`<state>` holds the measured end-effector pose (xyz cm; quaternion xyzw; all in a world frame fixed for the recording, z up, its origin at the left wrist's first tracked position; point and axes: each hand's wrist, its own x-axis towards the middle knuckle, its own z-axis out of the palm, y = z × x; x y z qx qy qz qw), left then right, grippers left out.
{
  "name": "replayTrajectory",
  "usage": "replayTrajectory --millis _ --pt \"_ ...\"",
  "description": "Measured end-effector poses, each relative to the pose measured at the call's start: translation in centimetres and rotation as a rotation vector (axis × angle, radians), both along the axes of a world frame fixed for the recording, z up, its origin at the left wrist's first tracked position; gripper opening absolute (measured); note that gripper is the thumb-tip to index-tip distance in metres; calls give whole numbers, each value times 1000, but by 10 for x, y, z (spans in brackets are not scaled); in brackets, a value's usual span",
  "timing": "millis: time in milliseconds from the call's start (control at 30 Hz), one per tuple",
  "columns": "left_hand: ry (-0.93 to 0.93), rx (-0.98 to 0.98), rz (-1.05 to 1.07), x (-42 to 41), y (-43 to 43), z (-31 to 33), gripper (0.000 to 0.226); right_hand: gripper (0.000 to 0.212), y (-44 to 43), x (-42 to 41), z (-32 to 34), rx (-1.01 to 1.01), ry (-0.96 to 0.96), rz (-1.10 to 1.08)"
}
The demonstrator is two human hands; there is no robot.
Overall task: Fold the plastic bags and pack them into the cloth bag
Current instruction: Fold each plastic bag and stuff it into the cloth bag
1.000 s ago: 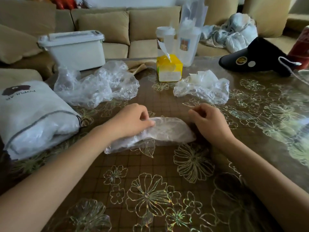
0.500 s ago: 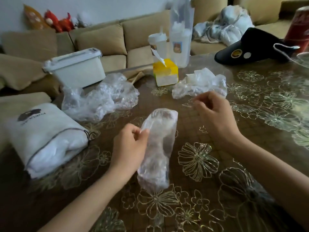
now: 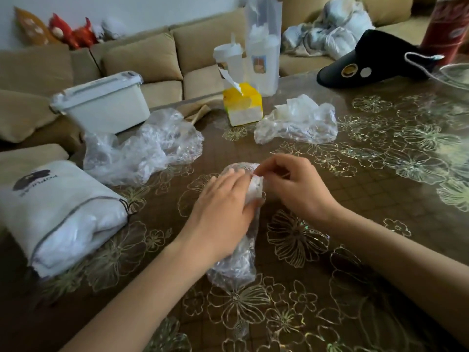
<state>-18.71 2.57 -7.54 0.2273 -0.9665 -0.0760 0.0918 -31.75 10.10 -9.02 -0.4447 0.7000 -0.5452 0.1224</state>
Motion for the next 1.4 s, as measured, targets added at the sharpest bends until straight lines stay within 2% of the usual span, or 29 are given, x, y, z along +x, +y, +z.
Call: replayTrajectory --millis 67,133,200,333,533,667,800,867,933,967,1000,1100,1167,1267,1333,1400 --pt "-85 24 2 6 -2 -11 72 15 -1 -3 6 -89 -265 110" --pt "-155 25 4 10 -1 -19 87 14 -5 -4 9 -155 -610 279" --pt "-198 22 15 12 0 -24 90 15 -12 -4 7 -151 -810 360" --pt "-208 -20 17 16 -3 -30 96 25 -21 -8 0 -29 -851 353" --pt "-239 37 8 21 0 -31 96 51 -26 -12 -1 52 -826 324" --pt "-381 96 5 38 17 -23 75 55 -28 -12 0 61 -847 294" --pt "-503 201 -1 51 33 -10 76 54 -27 -13 -1 41 -859 275" --pt "-417 341 14 56 40 8 74 51 -28 -12 -1 27 -890 260" --pt "-120 446 67 49 36 21 68 34 -27 -8 -2 -46 -917 197" --pt "38 416 89 42 25 22 70 20 -26 -8 -1 -111 -925 153" --pt "98 368 135 30 10 21 71 10 -25 -9 0 -172 -921 109" --pt "-97 268 326 -8 -35 8 59 18 -17 -17 5 -236 -859 -31" --pt "-144 284 385 -22 -47 -3 37 21 -13 -24 6 -210 -819 -97" --pt "-31 278 441 -28 -43 -15 21 18 -6 -30 6 -141 -786 -109" --pt "154 284 429 -27 -39 -14 13 15 -4 -31 6 -74 -725 -63" --pt "337 463 411 -23 -38 -6 11 17 -3 -30 5 -39 -717 -38"
